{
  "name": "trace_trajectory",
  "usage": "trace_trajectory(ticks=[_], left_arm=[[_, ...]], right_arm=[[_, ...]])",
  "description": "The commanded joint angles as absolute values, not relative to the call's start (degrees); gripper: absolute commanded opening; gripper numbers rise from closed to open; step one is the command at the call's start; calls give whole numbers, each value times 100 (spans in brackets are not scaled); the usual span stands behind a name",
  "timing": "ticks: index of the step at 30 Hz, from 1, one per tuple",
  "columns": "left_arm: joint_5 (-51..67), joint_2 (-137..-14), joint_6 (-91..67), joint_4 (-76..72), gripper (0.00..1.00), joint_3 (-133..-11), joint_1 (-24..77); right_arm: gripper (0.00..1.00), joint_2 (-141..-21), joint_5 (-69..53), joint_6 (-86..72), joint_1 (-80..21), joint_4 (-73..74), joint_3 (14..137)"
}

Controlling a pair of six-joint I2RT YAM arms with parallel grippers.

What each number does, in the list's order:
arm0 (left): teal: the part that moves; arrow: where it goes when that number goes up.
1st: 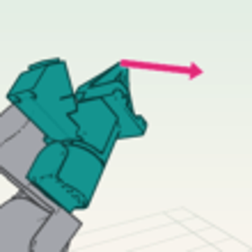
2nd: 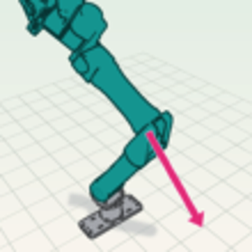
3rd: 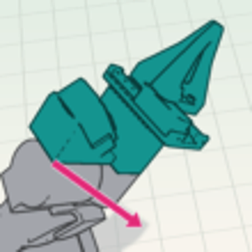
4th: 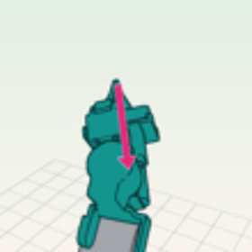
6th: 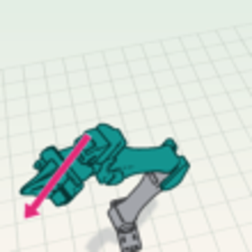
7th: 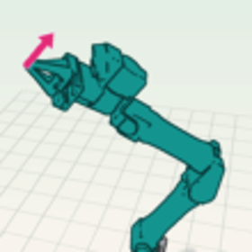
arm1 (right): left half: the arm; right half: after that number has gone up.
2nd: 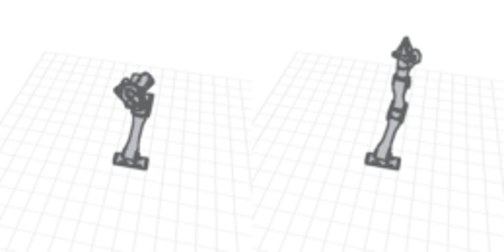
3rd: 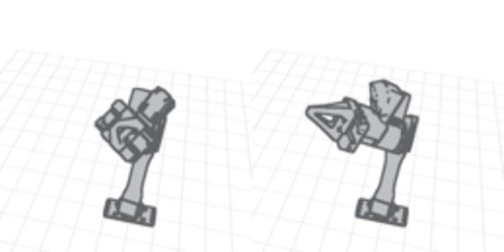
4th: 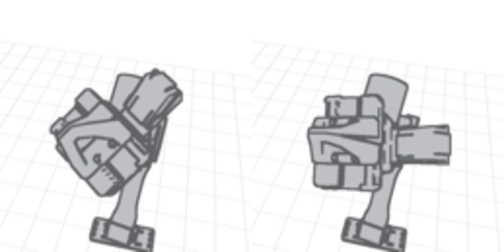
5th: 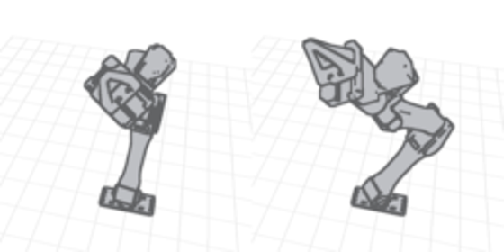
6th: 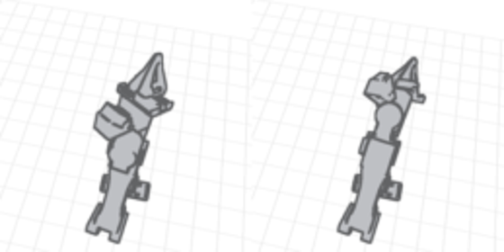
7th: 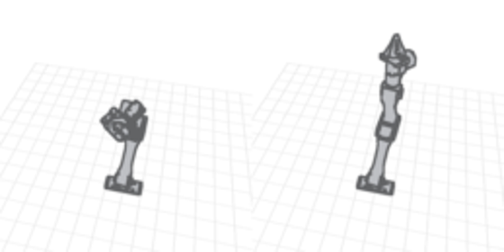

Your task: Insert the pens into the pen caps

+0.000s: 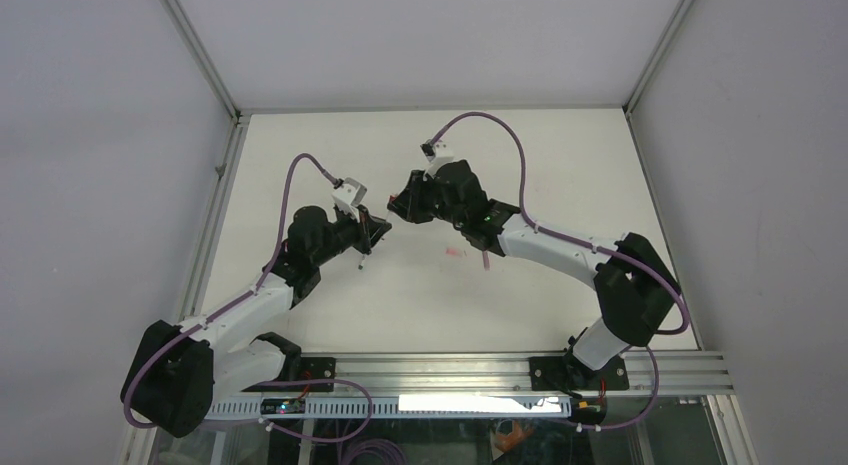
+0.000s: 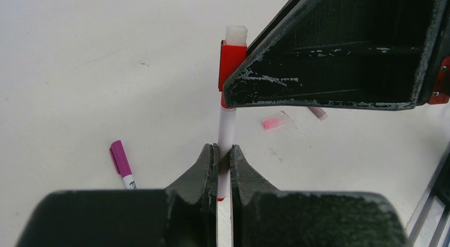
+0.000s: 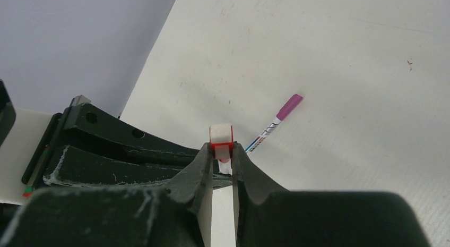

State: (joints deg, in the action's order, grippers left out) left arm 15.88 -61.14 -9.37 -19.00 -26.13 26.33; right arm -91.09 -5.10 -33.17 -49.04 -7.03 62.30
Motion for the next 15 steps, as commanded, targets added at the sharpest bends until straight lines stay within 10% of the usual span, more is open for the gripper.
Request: trace_trajectory(ticks=[1,15], left_arm=[[547,-5960,-787,-4374,0,-3709,2566],[1164,-6207,-621,-4246,0,-3982,2602]], right_arm=[[0,-9483,-1971,-3564,-5672,1055,5796],[0,-9532,-1941,-3441,-5730,1067,5801]])
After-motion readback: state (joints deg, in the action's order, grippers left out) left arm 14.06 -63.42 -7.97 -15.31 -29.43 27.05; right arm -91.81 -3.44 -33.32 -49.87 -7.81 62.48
